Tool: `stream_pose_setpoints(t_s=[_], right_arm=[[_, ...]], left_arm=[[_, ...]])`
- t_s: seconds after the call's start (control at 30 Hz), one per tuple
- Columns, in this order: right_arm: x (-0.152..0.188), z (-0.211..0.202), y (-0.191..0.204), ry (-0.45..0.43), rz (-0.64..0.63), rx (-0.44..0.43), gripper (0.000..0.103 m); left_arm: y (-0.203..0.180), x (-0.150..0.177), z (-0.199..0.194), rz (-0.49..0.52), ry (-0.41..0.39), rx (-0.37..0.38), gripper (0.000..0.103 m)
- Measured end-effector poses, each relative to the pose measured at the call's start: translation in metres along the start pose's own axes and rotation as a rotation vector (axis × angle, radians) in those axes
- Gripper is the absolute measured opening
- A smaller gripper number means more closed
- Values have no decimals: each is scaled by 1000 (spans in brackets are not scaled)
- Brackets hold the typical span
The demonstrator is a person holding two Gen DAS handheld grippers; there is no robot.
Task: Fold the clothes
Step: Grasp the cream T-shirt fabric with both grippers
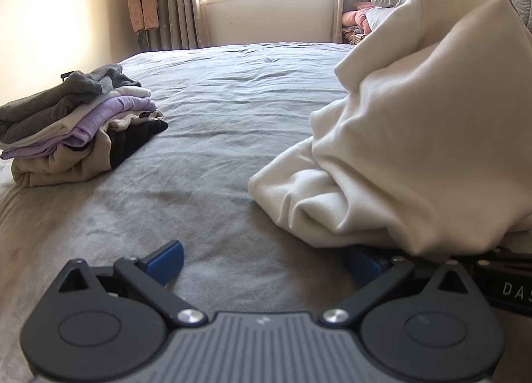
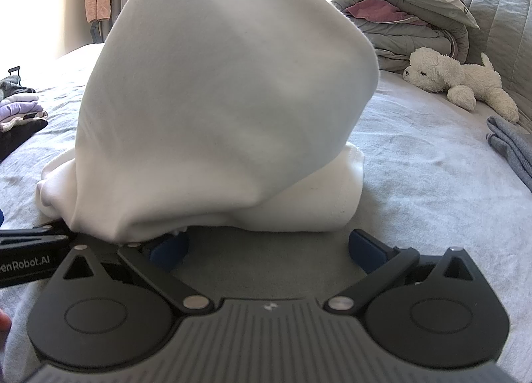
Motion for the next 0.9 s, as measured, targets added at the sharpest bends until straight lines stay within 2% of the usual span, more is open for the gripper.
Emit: stream_pose_setpoints(t_s=[0.2,0.37,0.5,0.8,0.9], right_arm=[[1,-5,3,-5,-42,-8,103],[3,-13,12,-32,-167,-48,103],[8,-18,18,-53,-211,-39,103],[2,-15,13,21,-172,-4,103],[-1,-21,12,42,-169,9,103]], left_arm=[[-2,1,-1,-1,-1,0,103],[0,1,-2,-5,2,3,103],[-2,0,-2,0,10,-1,103],[-7,-4,-14,38,102,35,103],[-8,-6,-19,63,105,47,102]])
Point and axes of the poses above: each gripper's, at about its wrist camera, not at the fingertips, and z roughly the way its jaws point, y to its left, x to its underside, the point moved 7 cm from there along z, roughly the way its jaws point, and after that the axes turned 1 degree about -y, right-handed, at the moved point
